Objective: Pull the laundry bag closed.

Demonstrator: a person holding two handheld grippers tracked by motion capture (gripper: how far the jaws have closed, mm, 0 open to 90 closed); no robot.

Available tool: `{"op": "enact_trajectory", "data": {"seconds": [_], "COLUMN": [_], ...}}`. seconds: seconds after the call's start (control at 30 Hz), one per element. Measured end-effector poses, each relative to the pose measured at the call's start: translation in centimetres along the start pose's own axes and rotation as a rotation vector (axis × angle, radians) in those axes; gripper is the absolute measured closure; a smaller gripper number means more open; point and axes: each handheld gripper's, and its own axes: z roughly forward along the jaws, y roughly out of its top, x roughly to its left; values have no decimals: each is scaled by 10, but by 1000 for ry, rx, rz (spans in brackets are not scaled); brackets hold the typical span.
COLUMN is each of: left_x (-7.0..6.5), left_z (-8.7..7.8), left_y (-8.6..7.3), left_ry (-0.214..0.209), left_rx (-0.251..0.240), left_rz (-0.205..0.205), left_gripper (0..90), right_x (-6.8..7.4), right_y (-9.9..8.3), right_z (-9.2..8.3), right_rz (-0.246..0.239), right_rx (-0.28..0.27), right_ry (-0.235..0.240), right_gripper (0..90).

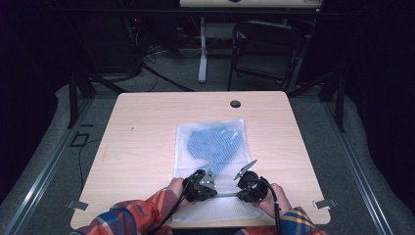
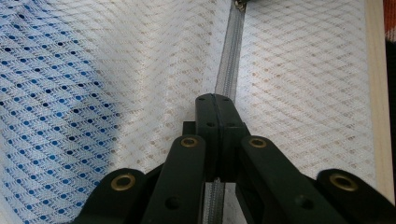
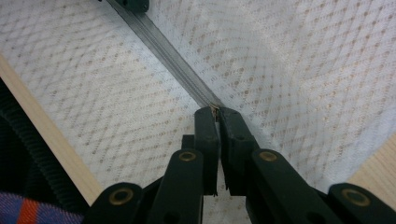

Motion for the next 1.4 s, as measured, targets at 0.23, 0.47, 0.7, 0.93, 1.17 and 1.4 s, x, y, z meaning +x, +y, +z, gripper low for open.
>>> {"op": "enact_trajectory", "data": {"seconds": [0.23,0.47,0.7,0.93,1.17,1.4], "left_x": [0,1,1,-1,0,-1], "left_z": [0,0,0,10,13,13], "left_y": [0,0,3,11,12,12], "left_ry": [0,-6,-3,37,38,39], "left_rx": [0,-2,-19,-56,-49,-51], "left_rz": [0,-12,-13,-8,-1,8], "left_gripper": [900,900,900,900,900,900], "right_x": [-2,-2,-3,-3,-3,-2], "right_y": [-3,-2,-1,-1,-1,-2], "right_z": [-1,0,-1,-1,-1,-1], "right_rz": [10,7,2,5,3,10], "right_rx": [-3,-8,-3,-10,-5,-10], "right_ry": [3,-2,-2,-1,0,5], "right_gripper": [867,867,867,867,867,868]}}
